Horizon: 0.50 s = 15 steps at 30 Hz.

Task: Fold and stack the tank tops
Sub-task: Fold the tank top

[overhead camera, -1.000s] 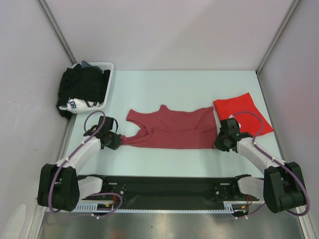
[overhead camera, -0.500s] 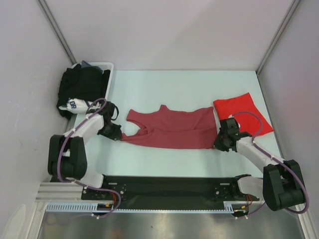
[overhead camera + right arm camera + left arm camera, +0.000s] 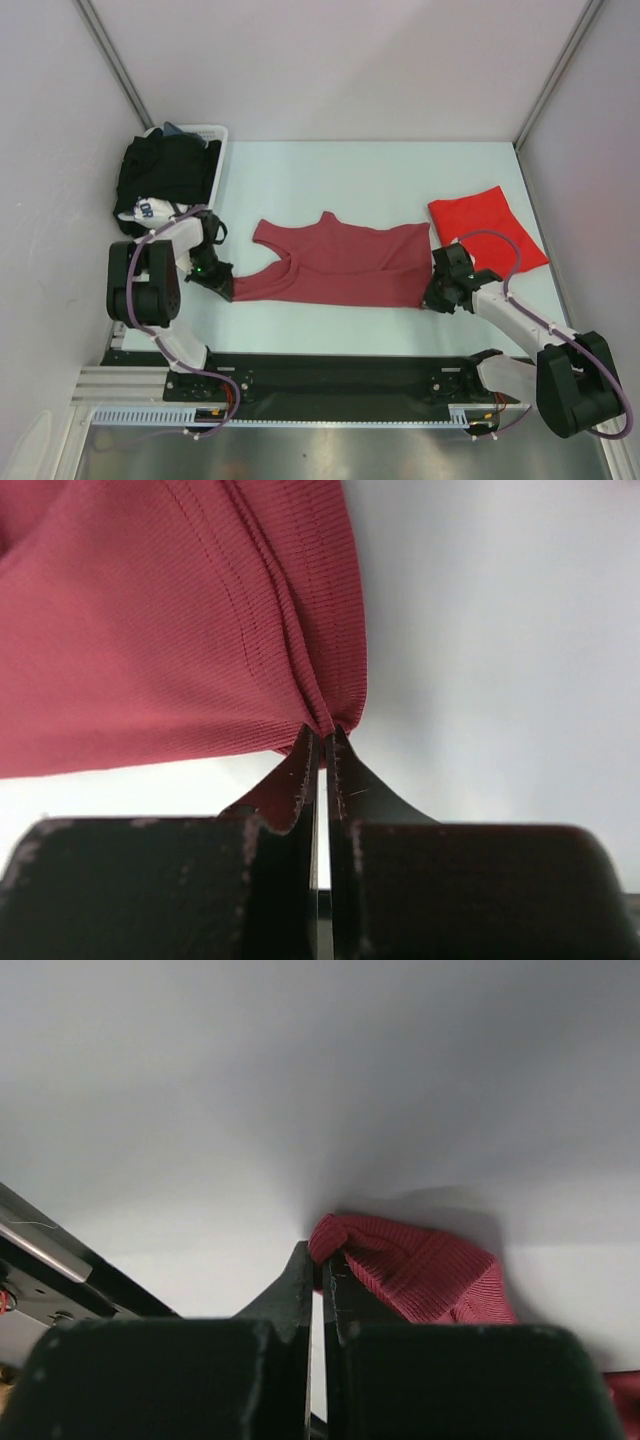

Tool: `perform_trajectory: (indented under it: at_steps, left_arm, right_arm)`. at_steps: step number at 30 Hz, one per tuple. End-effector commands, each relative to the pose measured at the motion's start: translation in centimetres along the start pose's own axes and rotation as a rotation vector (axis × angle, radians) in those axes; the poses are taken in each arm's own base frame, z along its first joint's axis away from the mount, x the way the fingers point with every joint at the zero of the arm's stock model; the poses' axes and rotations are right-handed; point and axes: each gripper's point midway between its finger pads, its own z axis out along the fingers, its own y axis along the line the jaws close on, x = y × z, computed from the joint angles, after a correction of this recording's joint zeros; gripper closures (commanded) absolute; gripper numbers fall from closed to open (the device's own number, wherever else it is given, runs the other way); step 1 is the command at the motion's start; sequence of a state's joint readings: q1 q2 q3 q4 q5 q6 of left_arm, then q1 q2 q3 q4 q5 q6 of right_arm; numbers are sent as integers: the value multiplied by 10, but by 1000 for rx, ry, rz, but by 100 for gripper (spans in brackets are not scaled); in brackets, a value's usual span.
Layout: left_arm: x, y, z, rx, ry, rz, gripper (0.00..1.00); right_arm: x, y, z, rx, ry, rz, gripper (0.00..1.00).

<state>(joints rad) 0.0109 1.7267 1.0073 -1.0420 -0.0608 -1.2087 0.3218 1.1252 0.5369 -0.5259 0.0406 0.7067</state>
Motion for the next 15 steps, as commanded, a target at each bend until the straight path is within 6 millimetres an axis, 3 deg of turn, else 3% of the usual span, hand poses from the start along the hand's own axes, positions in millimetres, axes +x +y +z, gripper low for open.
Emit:
perform_trajectory:
  at_steps: [1, 7, 13, 14, 15]
  left_arm:
    - [-10, 31, 0, -36, -33, -20, 100]
    - [-22, 53, -14, -1, -91, -89, 100]
    - [-19, 43, -12, 22, -86, -34, 100]
    - [-20, 42, -11, 18, -97, -25, 100]
    - [-21, 39, -13, 31, -105, -3, 100]
  right_arm:
    - [23, -10, -5, 64, 53, -2, 100]
    - [50, -13, -17, 65, 68, 13, 100]
    - [58, -25, -27, 69, 35, 67, 99]
    - [56, -22, -28, 46, 23, 63, 86]
    - [56, -21, -29, 39, 20, 63, 80]
